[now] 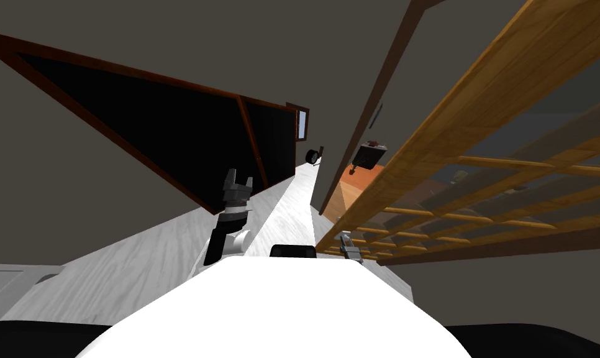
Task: Pull the door open
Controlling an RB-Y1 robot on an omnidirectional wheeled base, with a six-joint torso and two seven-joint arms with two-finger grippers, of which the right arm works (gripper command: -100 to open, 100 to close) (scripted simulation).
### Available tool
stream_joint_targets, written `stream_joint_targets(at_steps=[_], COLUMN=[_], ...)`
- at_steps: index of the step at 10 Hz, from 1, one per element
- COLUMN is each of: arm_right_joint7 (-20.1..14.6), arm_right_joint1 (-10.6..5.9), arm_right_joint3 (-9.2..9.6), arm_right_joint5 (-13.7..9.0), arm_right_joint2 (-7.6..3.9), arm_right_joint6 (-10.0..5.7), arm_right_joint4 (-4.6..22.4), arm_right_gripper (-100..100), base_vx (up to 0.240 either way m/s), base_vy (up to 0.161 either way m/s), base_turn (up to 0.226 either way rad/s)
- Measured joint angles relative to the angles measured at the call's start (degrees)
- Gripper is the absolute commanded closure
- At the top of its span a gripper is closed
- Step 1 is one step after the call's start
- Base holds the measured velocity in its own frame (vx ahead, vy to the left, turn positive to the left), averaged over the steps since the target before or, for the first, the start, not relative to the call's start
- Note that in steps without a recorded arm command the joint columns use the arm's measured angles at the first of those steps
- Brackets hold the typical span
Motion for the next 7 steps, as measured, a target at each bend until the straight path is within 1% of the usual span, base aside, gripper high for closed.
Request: stream_joint_targets(at_steps=[1, 3, 6, 7], arm_right_joint7=[0.0, 0.1, 0.4, 0.7], arm_right_joint1=[0.19, 0.73, 0.46, 0.75], arm_right_joint3=[0.17, 0.17, -0.20, -0.22], arm_right_joint5=[0.1, 0.1, 0.3, 0.4], arm_right_joint2=[0.04, -0.06, -0.29, -0.48], arm_right_joint6=[0.06, 0.22, -0.90, -0.81], arm_right_joint4=[0.1, 0.6, 1.6, 1.2], arm_right_gripper=[100, 100, 100, 100], base_vx=[0.091, 0.185, 0.172, 0.167], base_vy=[0.048, 0.035, 0.049, 0.051], base_turn=[-0.007, -0.004, 0.026, 0.067])
